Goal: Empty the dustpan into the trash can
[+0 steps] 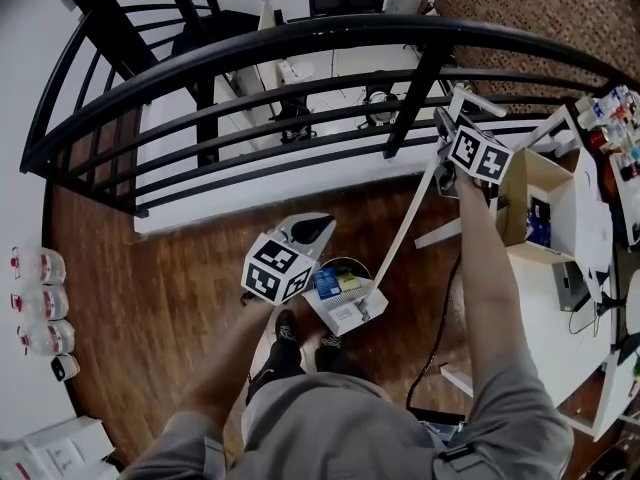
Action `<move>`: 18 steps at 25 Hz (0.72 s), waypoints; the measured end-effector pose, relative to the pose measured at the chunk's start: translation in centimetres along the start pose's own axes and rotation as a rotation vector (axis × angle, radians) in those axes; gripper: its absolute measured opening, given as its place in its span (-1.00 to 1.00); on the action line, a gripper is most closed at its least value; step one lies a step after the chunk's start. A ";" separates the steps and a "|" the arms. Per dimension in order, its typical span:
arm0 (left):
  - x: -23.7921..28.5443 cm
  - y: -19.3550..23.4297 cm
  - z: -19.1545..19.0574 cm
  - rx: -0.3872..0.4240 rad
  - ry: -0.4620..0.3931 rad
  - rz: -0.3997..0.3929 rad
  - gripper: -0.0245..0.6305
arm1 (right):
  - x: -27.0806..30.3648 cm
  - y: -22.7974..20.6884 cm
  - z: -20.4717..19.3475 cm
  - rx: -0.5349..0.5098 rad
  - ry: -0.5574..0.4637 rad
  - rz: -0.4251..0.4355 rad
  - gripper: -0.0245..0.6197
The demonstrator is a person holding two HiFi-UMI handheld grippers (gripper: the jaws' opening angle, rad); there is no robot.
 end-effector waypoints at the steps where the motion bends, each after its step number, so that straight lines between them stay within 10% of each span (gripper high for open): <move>1: 0.2 0.0 0.1 -0.001 0.002 0.000 -0.91 | 0.2 -0.2 0.0 0.003 0.002 -0.001 -0.57; 18: 1.2 -1.2 -0.8 0.009 0.020 -0.041 -0.91 | -1.5 1.9 -0.1 -0.026 -0.025 0.002 -0.57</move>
Point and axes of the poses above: the fingertips, and each gripper's own axes: x forward along the fingers, y to its left, z out of its top, the point moved 6 cm from there along -x, backward along the fingers, and after that the axes turned 5 degrees about z, right-handed, at the moved point
